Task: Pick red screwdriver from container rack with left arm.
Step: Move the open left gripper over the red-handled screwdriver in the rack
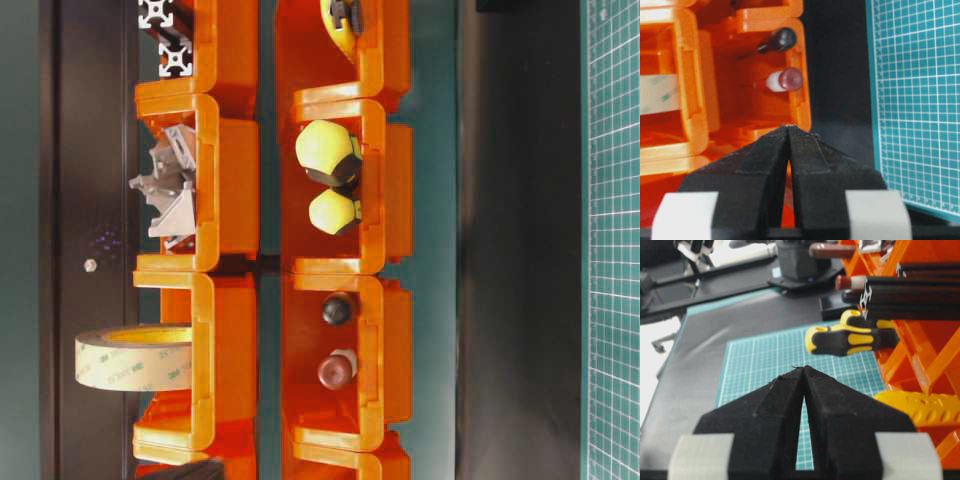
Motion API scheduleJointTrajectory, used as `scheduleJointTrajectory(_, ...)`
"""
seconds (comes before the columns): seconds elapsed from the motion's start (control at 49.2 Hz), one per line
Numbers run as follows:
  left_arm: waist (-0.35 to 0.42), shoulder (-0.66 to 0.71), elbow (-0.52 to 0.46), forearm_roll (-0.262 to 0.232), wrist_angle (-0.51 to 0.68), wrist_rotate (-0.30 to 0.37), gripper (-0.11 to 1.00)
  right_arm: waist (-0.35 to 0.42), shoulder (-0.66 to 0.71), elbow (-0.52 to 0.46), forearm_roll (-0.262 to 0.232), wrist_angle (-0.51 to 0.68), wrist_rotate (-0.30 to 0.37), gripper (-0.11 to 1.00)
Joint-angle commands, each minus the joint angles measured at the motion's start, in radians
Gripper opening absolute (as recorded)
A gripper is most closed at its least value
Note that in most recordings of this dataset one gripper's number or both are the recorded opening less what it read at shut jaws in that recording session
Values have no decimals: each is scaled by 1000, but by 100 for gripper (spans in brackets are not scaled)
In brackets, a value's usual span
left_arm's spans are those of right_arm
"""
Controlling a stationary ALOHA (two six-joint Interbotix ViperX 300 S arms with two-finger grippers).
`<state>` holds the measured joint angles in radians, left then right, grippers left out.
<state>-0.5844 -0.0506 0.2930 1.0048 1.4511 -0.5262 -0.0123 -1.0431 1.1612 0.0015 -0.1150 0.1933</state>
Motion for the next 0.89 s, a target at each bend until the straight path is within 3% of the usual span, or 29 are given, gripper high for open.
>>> scheduleJointTrajectory(0.0,14,12,-78,11,5,-29,0,2,6,-8,-3,14,-2,0)
scheduleJointTrajectory(0.345,101,54,-29,8,-170,-54,0,3,-2,25,-18,18,-3,0)
scheduleJointTrajectory(0.874,101,64,-28,5,-95,-48,0,41,-21,31,-18,21,0,0)
